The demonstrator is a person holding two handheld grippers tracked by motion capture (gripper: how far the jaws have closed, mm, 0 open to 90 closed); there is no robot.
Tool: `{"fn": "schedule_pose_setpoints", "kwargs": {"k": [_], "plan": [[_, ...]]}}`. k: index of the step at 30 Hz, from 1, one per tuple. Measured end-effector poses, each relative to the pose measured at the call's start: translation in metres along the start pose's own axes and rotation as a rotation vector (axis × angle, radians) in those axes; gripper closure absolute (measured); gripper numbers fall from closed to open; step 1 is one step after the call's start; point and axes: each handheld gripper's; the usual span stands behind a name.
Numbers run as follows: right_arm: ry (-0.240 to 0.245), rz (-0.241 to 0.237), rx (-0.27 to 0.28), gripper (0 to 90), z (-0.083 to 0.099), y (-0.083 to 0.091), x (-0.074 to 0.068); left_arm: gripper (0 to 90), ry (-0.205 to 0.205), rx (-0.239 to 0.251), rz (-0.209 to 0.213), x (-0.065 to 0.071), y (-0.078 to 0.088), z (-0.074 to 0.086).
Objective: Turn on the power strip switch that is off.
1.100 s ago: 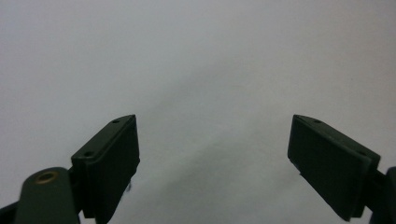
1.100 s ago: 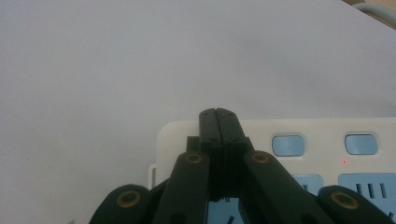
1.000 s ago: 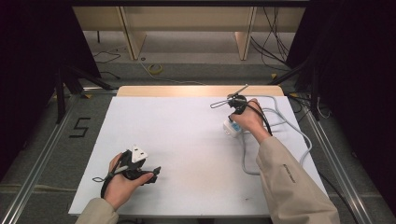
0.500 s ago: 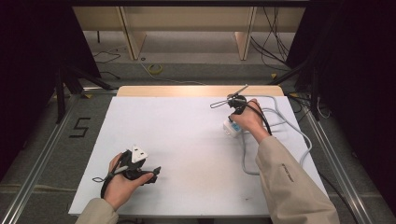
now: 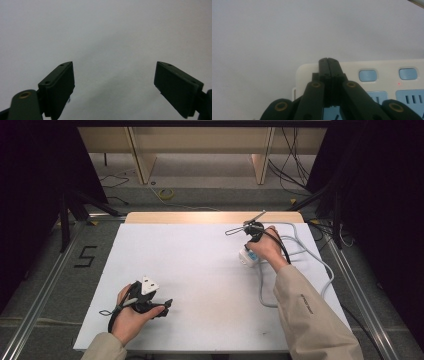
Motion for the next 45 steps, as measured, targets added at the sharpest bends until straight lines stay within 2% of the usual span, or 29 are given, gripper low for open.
{"fn": "schedule_pose_setpoints", "kwargs": {"k": [14, 19, 45], "plan": [[0.001, 0.01, 0.001, 90.0, 0.0008, -0.0005, -0.0009, 16.5, -0.004, -0.002, 0.0, -0.0002, -0.0003, 0.0003], [-0.019, -0.003, 0.01, 90.0, 0.0024, -0.0004, -0.0003, 16.5, -0.003, -0.002, 0.0, -0.0006, -0.0005, 0.0005], [0.002, 0.022, 0.045, 90.0, 0.0055, -0.0002, -0.0029, 16.5, 0.0, -0.003, -0.001, -0.0006, -0.0006, 0.0008]]}}
Point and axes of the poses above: each handheld gripper's, and its own axes: y roughly backward along the jaws, z roughly out of its underside, x roughly to its right, and after that the axes turned 10 degrees about -x, right-handed
